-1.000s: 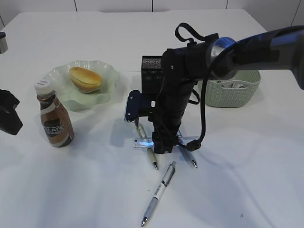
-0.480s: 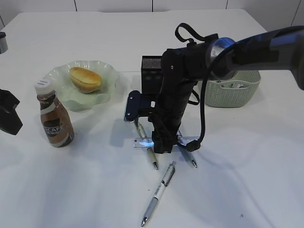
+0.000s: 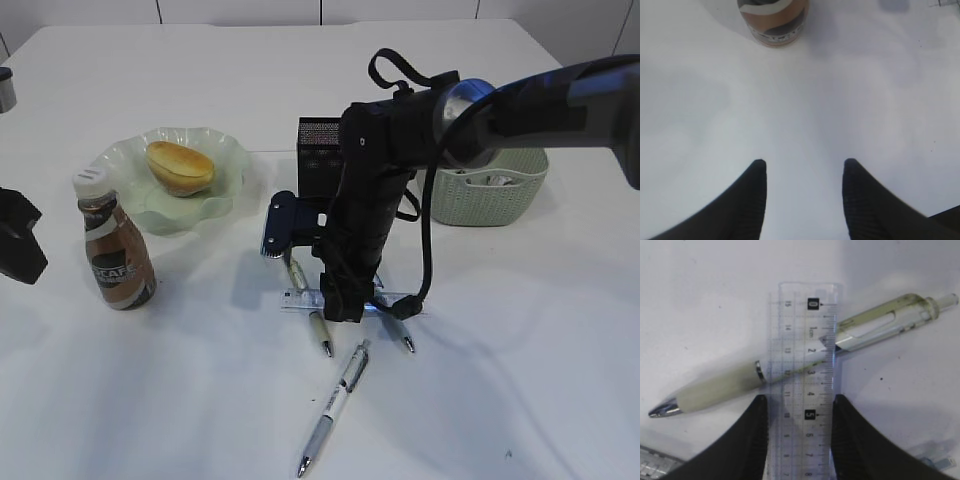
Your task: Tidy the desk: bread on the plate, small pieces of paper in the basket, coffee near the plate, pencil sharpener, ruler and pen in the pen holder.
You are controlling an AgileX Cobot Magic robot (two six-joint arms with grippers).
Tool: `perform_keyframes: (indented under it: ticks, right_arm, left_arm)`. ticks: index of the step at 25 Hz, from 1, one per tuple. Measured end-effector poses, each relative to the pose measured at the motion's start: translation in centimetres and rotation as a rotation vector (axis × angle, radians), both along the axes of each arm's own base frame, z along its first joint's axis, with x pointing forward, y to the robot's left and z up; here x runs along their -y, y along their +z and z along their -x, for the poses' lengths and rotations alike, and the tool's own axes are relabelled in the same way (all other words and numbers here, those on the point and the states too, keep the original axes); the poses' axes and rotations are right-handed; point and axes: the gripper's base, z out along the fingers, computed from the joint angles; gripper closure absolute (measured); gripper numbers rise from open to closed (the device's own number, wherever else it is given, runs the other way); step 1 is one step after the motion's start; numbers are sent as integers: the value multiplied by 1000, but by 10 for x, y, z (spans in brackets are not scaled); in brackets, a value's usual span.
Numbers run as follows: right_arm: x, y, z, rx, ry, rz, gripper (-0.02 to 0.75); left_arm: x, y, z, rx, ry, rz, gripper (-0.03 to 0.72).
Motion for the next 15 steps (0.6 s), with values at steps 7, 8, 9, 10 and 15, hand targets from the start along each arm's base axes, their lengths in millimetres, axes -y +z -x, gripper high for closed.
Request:
perform_keyframes:
  ticks: [7, 8, 9, 10, 15]
  right_arm:
    - [0, 0, 0, 0, 0, 0, 435]
    - [0, 0, 0, 0, 0, 0, 435]
    - [0, 0, 0, 0, 0, 0, 435]
    - [0, 0, 0, -3, 0, 1, 435]
    - [1, 6, 3, -16, 4, 6, 435]
  left_arm:
    - [0, 0, 0, 0, 0, 0, 347]
    - [0, 0, 0, 0, 0, 0, 347]
    - [0, 0, 0, 0, 0, 0, 347]
    - [0, 0, 0, 0, 0, 0, 347]
    - [0, 0, 0, 0, 0, 0, 347]
